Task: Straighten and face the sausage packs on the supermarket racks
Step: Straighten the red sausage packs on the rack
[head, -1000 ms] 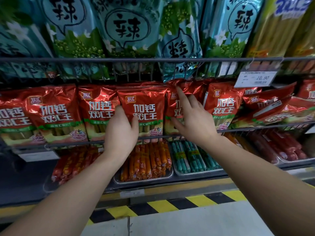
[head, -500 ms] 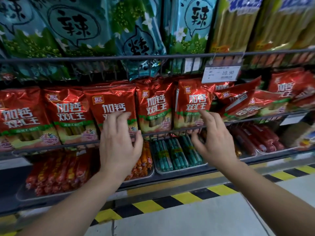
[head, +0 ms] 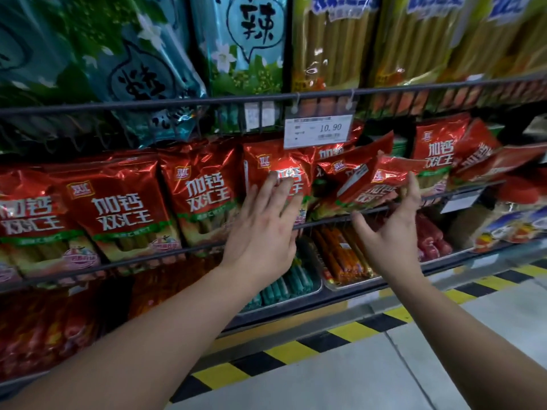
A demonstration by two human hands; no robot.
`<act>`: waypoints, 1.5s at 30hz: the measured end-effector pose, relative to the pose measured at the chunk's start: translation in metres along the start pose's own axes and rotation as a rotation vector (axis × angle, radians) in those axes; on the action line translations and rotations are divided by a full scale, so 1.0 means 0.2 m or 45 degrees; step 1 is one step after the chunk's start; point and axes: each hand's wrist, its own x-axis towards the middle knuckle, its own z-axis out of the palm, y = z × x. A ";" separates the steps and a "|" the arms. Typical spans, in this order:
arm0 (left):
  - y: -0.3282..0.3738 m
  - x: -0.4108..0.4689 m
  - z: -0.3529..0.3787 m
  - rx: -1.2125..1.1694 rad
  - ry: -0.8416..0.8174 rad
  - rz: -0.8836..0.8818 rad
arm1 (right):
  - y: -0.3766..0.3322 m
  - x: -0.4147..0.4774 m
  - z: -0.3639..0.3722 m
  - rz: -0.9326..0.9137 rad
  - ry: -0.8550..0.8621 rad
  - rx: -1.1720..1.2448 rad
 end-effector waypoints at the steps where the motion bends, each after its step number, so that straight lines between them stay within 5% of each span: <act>1: 0.01 0.03 0.02 0.022 -0.015 0.039 | 0.00 0.01 0.01 -0.022 -0.011 0.008; 13: -0.04 0.14 0.10 0.422 -0.031 0.166 | 0.06 0.14 0.13 -0.305 -0.071 -0.068; 28: -0.01 0.11 0.12 0.241 0.286 0.210 | 0.00 0.16 0.22 -0.430 -0.154 -0.451; 36: 0.14 0.26 0.13 0.495 0.010 0.261 | 0.10 0.26 0.04 -0.586 -0.118 -0.375; 45: 0.13 0.31 0.20 0.522 0.011 0.164 | 0.29 0.43 0.01 -0.637 -0.138 -0.679</act>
